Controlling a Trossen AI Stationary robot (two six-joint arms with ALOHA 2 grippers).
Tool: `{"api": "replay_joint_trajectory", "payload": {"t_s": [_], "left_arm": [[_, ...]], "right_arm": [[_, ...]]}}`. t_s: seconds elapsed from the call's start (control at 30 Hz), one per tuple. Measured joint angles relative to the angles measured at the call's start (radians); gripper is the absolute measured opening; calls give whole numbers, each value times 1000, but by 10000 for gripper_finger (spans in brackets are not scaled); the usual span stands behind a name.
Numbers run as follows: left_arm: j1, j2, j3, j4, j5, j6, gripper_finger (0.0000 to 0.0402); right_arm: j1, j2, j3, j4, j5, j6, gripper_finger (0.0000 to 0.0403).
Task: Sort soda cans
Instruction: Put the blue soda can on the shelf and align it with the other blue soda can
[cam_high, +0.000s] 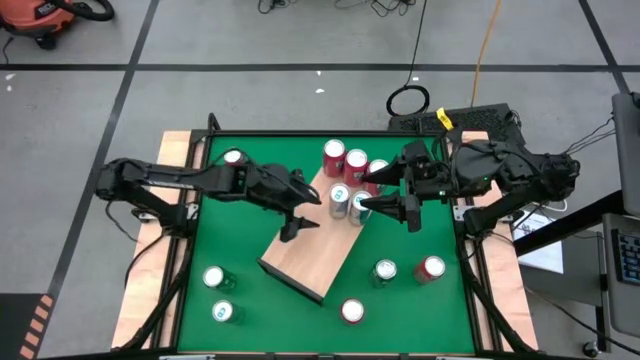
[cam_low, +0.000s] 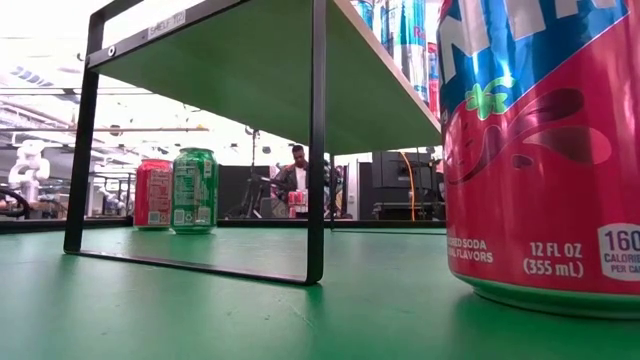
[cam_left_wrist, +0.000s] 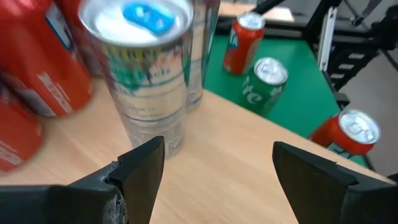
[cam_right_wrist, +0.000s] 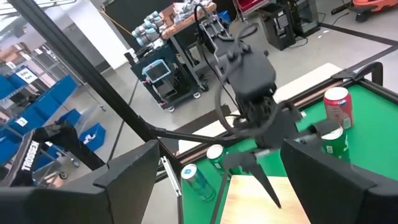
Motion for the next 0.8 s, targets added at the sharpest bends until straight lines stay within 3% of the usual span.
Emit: {"api": "replay_joint_trajectory", "payload": {"t_s": [0.27, 0.8], "left_arm": [[0, 67, 0, 50, -37, 1, 295], [6, 71, 0, 117, -99, 10, 295]], "right_arm": [[0, 0, 0, -2, -4, -14, 327], [0, 0, 0, -3, -5, -24, 327]]}}
